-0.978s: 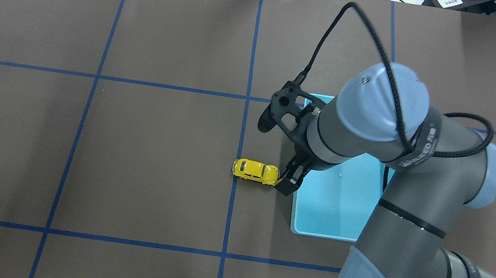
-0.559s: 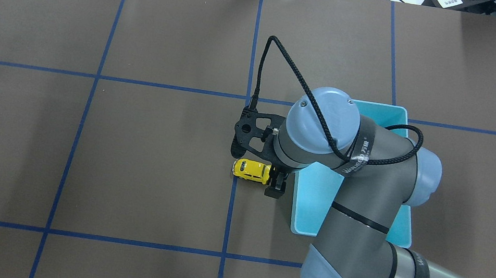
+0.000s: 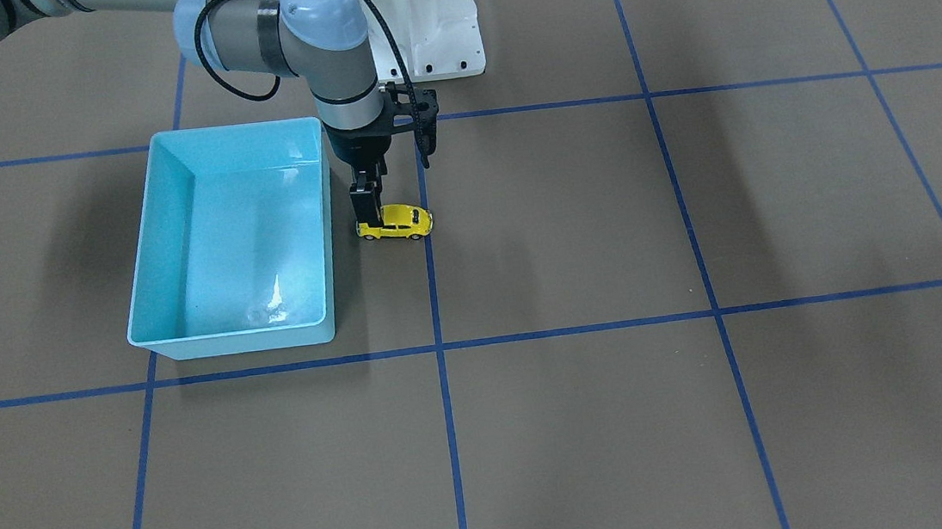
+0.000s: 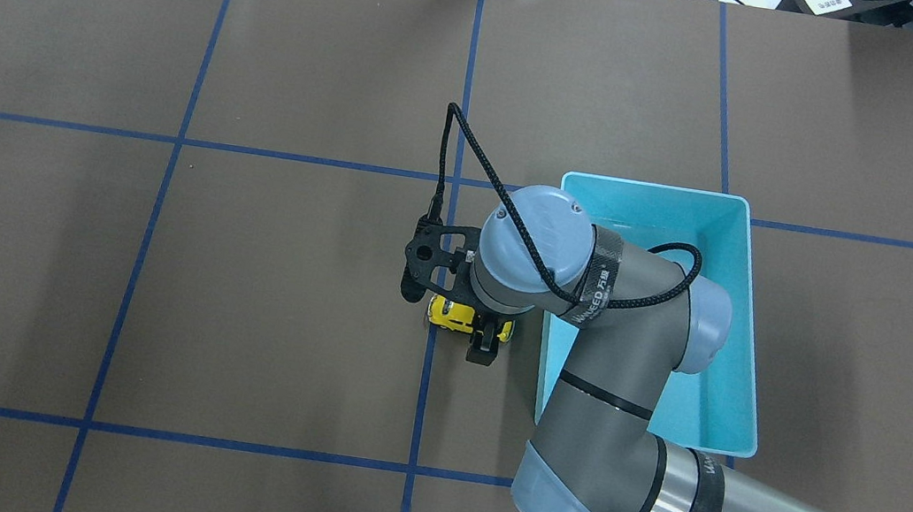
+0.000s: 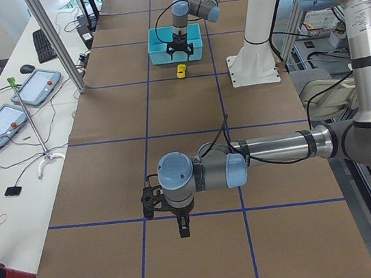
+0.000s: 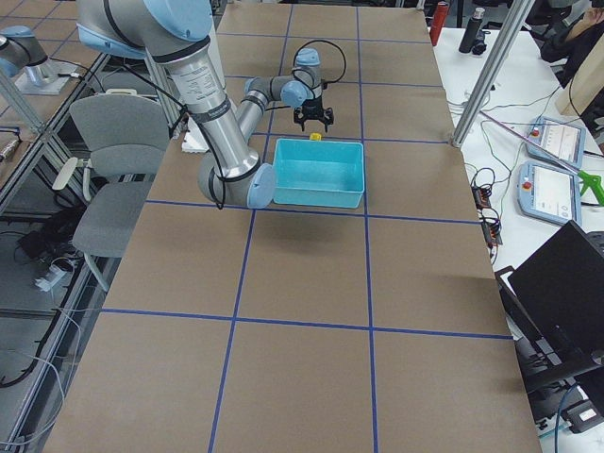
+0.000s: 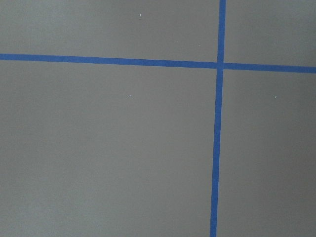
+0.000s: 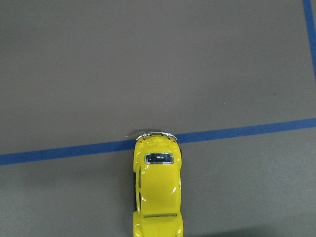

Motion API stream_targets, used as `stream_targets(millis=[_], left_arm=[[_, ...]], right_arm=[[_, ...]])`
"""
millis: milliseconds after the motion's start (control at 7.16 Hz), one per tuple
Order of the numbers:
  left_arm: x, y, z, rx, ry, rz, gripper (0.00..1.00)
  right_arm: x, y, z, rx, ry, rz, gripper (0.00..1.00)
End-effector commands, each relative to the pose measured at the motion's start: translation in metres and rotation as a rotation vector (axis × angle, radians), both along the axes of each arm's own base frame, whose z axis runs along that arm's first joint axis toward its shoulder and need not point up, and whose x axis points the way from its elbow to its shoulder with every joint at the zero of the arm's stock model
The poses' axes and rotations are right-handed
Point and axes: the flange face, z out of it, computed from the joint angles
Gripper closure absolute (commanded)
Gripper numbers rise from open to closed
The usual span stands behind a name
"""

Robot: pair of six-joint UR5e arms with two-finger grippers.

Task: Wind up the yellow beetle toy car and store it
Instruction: 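Close the right gripper around the yellow car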

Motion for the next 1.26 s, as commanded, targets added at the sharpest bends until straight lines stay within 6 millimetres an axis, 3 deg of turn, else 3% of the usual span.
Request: stream_targets(millis=[0, 419, 699, 838, 978, 1118], left_arm=[[0.000, 0.000, 0.000, 0.000, 0.000, 0.001, 0.00], [0.000, 0.002, 0.003, -0.006, -0.001, 0.001, 0.00], [0.000, 0.000, 0.005, -0.010, -0.001, 0.001, 0.00], [0.000, 0.000, 0.005, -0.010, -0.001, 0.001, 0.00], [0.000, 0.000, 0.005, -0.010, -0.001, 0.001, 0.00], [0.000, 0.000, 0.005, -0.010, -0.001, 0.001, 0.00]], right_arm=[[-0.014, -0.002, 0.006, 0.011, -0.023, -0.001, 0.00], [-0.044, 0.002, 0.023, -0.029, -0.060, 0.033, 0.00], [-0.052, -0.003, 0.032, -0.013, -0.065, 0.045, 0.00], [-0.054, 0.000, 0.032, -0.010, -0.066, 0.042, 0.06], [-0.053, 0.001, 0.033, -0.006, -0.065, 0.043, 0.71], [-0.051, 0.002, 0.029, -0.005, -0.074, 0.045, 1.00]])
